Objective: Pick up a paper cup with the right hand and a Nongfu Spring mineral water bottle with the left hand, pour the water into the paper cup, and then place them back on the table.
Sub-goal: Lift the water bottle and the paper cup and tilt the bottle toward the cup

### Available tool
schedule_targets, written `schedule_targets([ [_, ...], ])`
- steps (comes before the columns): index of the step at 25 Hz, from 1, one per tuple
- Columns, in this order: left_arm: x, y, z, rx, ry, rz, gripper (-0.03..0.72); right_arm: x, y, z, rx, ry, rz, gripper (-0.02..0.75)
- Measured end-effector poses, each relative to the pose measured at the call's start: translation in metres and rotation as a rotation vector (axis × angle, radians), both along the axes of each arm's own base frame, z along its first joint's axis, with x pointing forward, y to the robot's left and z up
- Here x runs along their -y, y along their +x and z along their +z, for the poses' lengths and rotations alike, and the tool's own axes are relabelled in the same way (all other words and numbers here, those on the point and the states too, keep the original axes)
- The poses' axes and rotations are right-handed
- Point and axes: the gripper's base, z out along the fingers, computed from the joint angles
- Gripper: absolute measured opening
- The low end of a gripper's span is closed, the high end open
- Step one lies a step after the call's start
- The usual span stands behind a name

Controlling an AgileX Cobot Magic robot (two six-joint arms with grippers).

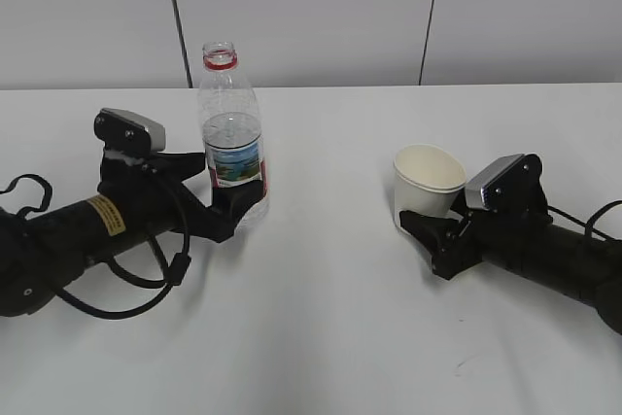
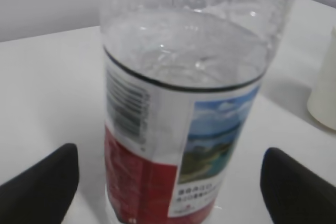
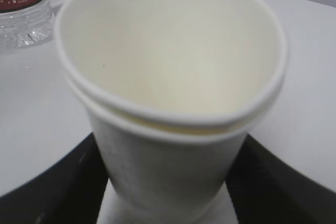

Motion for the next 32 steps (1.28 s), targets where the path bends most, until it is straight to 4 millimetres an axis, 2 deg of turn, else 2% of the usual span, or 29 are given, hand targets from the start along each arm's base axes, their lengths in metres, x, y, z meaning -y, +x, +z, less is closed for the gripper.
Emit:
schedule_targets([
  [6,0.004,0.015,-0.008,0.011,-0.008,0.004,0.608,0.0,0.0,0.0,0.0,-0.001,0.006,0.486],
  [11,0.005,0.016,-0.015,-0.001,-0.006,0.0,0.501,-0.001,0.0,0.0,0.0,-0.001,0.01,0.484],
  [24,0.005,0.016,-0.015,0.007,-0.02,0.003,0.253,-0.004,-0.003,0.0,-0.001,-0.006,0.064,0.484],
  [32,0.005,0.016,-0.014,0.032,0.009,-0.004,0.229,-0.008,-0.004,0.016,0.016,0.027,0.111,0.484],
])
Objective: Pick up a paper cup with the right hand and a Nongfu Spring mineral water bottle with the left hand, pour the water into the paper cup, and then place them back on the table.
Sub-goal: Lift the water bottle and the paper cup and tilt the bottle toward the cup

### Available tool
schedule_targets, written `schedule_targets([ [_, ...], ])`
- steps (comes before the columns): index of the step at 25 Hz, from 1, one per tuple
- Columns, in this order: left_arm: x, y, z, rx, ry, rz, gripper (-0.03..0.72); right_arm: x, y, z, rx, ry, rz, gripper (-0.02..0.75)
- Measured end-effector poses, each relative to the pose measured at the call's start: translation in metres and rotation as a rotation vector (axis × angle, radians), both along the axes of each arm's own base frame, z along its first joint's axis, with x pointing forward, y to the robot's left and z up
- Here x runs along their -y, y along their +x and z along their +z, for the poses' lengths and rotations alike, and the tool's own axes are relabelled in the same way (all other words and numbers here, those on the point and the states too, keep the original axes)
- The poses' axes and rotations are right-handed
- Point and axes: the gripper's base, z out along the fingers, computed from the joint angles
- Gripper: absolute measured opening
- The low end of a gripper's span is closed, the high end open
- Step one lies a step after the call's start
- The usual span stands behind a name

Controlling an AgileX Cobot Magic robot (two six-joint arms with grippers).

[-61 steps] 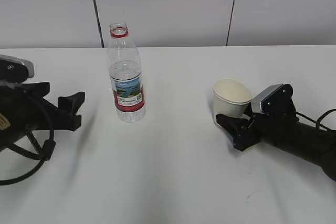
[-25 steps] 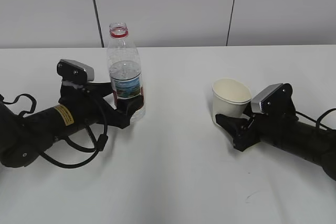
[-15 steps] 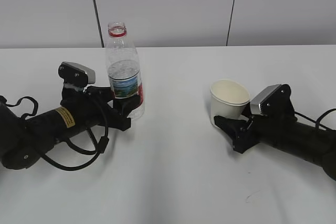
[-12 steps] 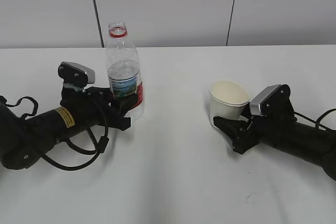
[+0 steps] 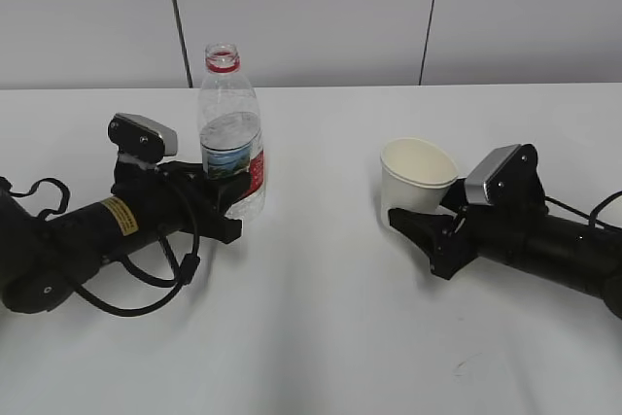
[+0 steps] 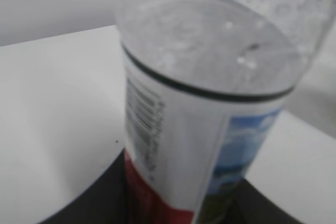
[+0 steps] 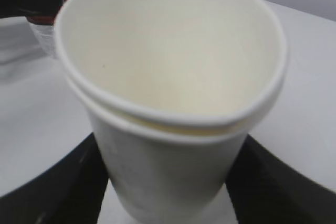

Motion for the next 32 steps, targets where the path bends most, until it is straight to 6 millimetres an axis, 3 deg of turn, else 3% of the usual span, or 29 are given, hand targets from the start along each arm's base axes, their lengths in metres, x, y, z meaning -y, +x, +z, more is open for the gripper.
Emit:
schedule_targets([
  [7,0.0,0.001,0.025,0.063,0.025,-0.002,0.229,-0.002,-0.001,0.012,0.026,0.005,0.035,0.484],
  [17,-0.005,0.0,0.059,0.13,0.203,0.002,0.229,-0.004,-0.001,0.014,0.017,0.02,0.053,0.46],
  [25,-0.008,0.012,0.071,0.084,0.344,0.028,0.229,-0.01,0.018,0.025,-0.01,0.054,0.136,0.459],
  [32,-0.006,0.025,0.082,0.1,0.397,0.032,0.23,-0.019,0.033,0.026,-0.078,-0.021,0.157,0.459],
])
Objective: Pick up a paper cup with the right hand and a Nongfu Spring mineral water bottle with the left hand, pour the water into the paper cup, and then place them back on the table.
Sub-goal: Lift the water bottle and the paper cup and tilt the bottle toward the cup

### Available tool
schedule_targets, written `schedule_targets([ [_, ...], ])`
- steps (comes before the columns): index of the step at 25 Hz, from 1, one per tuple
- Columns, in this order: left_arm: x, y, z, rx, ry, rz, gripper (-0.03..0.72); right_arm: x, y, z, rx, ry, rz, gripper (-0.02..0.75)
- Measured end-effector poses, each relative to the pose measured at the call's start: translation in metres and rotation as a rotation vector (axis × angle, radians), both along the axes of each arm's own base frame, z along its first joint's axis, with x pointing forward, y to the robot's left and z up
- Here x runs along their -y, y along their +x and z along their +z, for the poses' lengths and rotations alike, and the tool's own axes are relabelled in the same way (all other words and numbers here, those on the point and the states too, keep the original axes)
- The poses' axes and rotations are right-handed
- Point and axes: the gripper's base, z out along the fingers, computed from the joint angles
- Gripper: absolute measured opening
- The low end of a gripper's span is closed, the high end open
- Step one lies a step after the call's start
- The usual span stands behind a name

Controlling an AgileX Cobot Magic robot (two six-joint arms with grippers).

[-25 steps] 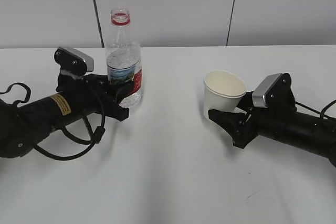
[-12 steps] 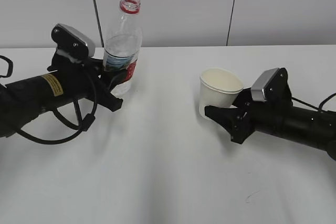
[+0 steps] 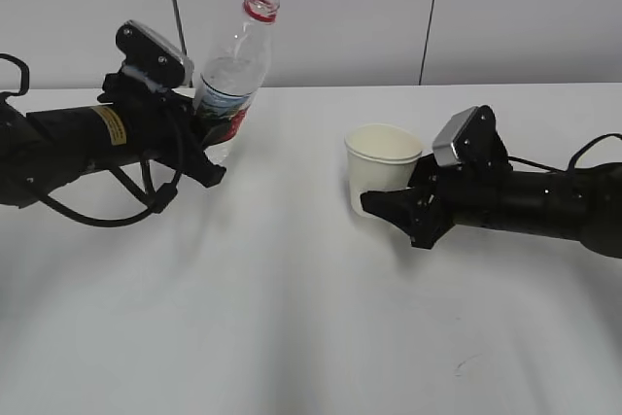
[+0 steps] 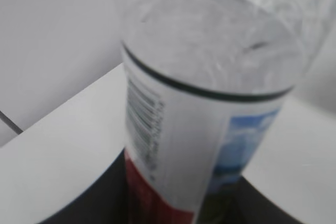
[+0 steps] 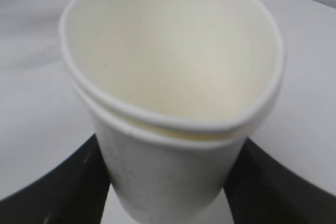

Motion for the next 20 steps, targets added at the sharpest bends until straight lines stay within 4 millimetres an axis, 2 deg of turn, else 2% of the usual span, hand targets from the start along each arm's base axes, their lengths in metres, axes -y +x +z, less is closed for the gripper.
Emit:
schedule_targets([
  [7,0.003,0.013,0.011,0.017,0.093,-0.023,0.231,-0.006,0.018,0.01,0.008,-0.029,-0.015,0.459],
  [20,0.004,0.032,0.033,0.092,0.273,-0.05,0.239,-0.011,0.04,0.027,-0.004,-0.027,-0.009,0.459],
])
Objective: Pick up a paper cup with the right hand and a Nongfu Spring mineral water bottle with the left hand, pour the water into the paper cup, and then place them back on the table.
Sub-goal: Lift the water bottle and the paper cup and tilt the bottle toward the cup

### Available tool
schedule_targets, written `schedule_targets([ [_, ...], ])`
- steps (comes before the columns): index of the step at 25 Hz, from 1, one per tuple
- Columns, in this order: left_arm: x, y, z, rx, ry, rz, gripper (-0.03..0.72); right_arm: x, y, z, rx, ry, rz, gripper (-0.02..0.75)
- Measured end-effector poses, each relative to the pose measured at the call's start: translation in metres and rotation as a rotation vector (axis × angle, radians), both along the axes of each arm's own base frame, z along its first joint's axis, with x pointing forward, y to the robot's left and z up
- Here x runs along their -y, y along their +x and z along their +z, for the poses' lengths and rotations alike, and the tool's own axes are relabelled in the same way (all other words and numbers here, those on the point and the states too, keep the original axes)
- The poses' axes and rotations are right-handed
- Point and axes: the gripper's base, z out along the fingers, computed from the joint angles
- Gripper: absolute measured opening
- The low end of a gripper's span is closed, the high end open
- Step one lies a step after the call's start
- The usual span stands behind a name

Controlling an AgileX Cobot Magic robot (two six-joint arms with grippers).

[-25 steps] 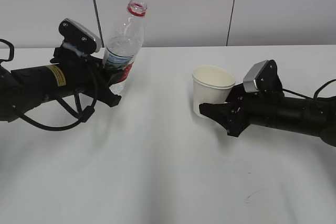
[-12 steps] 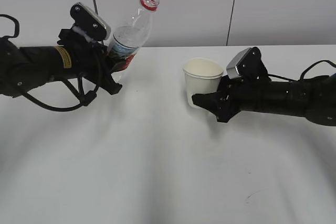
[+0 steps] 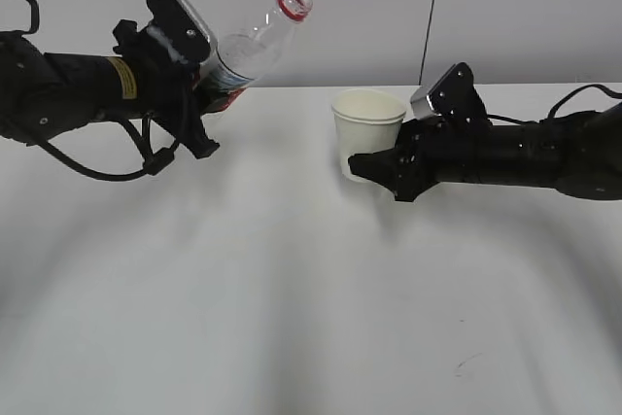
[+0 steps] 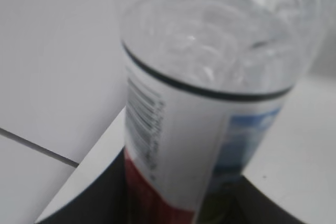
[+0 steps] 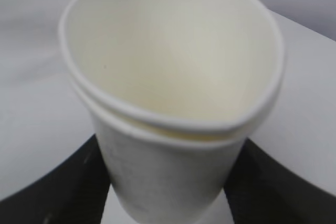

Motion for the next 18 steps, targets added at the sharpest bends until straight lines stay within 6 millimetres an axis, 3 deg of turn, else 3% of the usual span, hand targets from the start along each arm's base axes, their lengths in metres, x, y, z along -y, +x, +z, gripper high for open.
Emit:
schedule_targets([
  [7,0.002,-0.003,-0.005,0.012,0.147,-0.04,0.239,-0.011,0.009,-0.006,-0.009,-0.036,0.028,0.459],
  [18,0.003,-0.003,-0.006,0.039,0.236,-0.079,0.241,-0.035,0.019,-0.005,-0.005,-0.013,0.066,0.459],
])
